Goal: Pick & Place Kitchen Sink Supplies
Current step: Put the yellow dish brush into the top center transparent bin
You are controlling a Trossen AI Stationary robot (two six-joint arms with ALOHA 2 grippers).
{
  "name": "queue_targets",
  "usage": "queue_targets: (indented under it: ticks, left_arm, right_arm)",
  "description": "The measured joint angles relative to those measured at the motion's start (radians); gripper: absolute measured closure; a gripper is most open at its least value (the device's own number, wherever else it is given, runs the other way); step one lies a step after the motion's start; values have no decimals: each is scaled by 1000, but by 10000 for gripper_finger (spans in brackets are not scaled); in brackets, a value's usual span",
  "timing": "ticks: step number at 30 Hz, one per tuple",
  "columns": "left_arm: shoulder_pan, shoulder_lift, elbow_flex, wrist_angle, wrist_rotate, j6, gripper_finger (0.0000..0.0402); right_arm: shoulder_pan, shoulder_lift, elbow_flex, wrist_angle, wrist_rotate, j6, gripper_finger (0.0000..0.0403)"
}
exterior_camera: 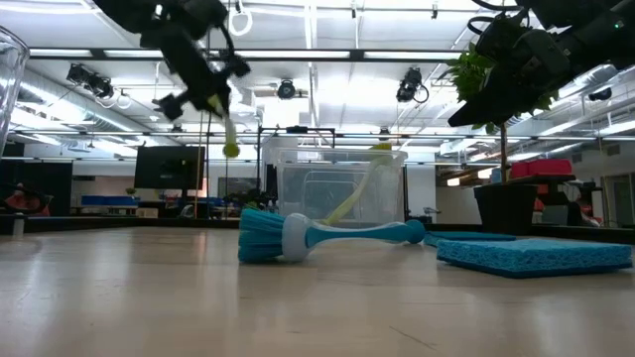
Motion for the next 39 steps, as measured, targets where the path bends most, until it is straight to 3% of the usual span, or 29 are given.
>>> queue_targets:
  ticks: [8, 11, 18, 26, 34, 39]
  left_arm:
    - [0, -6, 2, 530, 22, 312, 349]
    - [0, 25, 1, 593, 59, 358, 349]
    - [0, 134, 0, 669, 88, 326, 349]
    - [0, 327, 0, 972, 90, 304, 349]
    - [0, 464, 0, 986, 90, 139, 348]
    - [-2, 504, 0, 982, 90, 113, 337]
  right_arm:
    - [0, 0, 0, 0, 0, -1, 399]
    - [0, 0, 0, 0, 0, -2, 399]
    - [0, 0, 0, 0, 0, -22, 399]
    - [0, 0, 0, 0, 0, -21, 399]
    - [0, 0, 0, 0, 0, -19, 399]
    - [0, 0, 0, 0, 0, -19, 399]
